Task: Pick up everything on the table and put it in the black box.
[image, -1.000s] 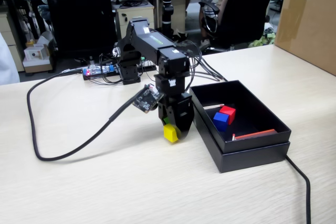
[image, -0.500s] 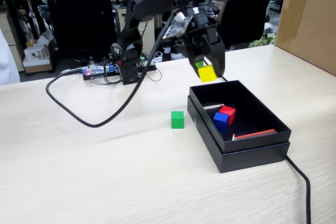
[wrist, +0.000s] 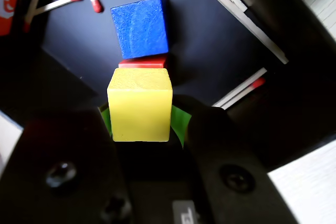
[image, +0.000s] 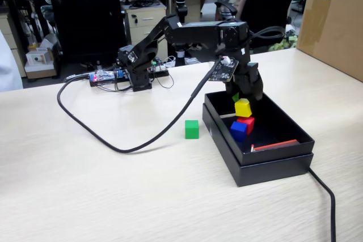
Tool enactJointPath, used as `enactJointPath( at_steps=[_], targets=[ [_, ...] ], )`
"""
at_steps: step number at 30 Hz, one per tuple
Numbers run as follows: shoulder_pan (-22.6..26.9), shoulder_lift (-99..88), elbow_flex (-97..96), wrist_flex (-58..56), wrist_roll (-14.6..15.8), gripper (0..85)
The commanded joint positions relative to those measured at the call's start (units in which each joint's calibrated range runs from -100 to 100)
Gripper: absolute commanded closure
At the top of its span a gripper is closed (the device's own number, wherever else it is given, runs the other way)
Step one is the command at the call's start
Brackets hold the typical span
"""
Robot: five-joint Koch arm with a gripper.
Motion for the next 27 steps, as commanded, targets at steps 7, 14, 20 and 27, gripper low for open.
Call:
enactJointPath(
  at_steps=[7, 14, 20, 27],
  targets=[
    [-0.2, -5.3, 4.6, -1.4, -0.1, 58.8],
    [-8.4, -40.7, -11.1, -4.4, -0.1, 58.8],
    [-12.8, -47.7, -25.6, -4.4, -0.1, 45.8],
    [-13.3, -46.7, -43.9, -2.9, 3.4, 38.8]
  ],
)
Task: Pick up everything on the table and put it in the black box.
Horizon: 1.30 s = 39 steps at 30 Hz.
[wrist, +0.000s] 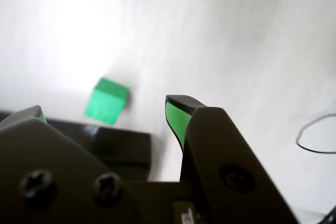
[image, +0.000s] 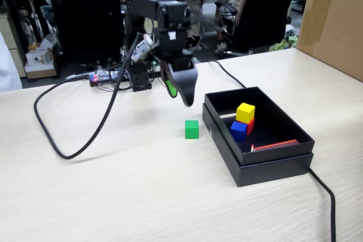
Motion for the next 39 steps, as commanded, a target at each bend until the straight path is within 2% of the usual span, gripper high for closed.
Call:
enactJointPath(
  at_steps=[1, 10, 19, 23, 28, 31, 35, 39],
  targets=[
    [0.2, -1.4, -1.0, 1.6, 2.4, 38.8],
    [2.4, 13.5, 3.5, 3.2, 7.3, 38.7],
    [3.5, 26.2, 12.6, 3.2, 10.5, 39.5],
    [3.7, 29.3, 13.6, 3.2, 10.7, 46.8],
    [3.5, 31.2, 15.2, 3.2, 10.7, 67.3],
    [3.2, 28.8, 15.6, 3.2, 10.7, 73.7],
    [2.7, 19.5, 15.4, 2.6, 10.5, 74.1],
    [2.8, 7.8, 18.7, 1.8, 8.2, 74.1]
  ],
)
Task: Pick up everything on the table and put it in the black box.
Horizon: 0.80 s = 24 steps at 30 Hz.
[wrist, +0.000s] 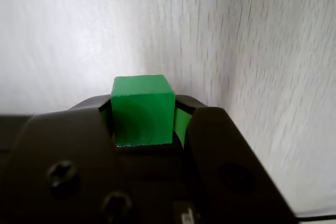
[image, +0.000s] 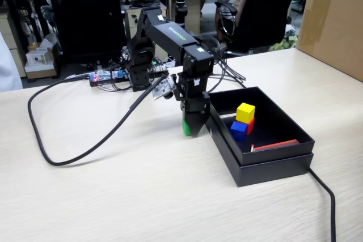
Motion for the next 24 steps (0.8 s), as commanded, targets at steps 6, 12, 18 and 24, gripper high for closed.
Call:
enactJointPath(
  at_steps=[6, 12, 18, 24],
  targets=[
    [2.7, -13.0, 22.5, -1.9, -6.1, 74.1],
    [4.8, 4.4, 37.4, -2.0, -8.6, 74.1],
    [6.2, 19.1, 38.7, -2.2, -8.6, 73.8],
    [7.1, 22.3, 38.1, -2.4, -8.4, 73.3]
  ],
)
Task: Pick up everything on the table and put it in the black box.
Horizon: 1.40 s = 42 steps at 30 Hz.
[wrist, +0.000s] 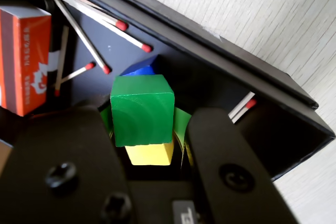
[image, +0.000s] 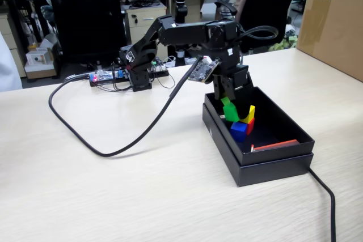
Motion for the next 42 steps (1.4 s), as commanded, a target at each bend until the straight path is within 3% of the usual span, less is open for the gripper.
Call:
enactJointPath(
  at_steps=[1, 2, 5, 7, 11, 14, 22, 28, 36, 42],
  targets=[
    [0.6, -0.7, 3.5, -0.2, -0.3, 73.1],
    [0.6, -0.1, 3.8, -0.2, -0.3, 72.2],
    [0.6, 0.6, 3.6, -0.3, -0.4, 55.7],
    [0.5, -0.4, 3.6, -0.3, -0.4, 50.5],
    [0.0, -8.9, 3.8, -0.2, -0.4, 50.1],
    [-1.5, -25.8, 2.3, -0.2, -0.5, 41.5],
    [-7.7, -64.9, -21.5, 1.5, -1.2, 38.7],
    [-10.5, -92.9, -61.5, 18.4, -1.4, 34.3],
    [-13.1, -115.0, -97.9, 35.6, -1.4, 33.9],
    [-13.5, -123.4, -114.1, 43.8, -1.8, 33.8]
  ],
)
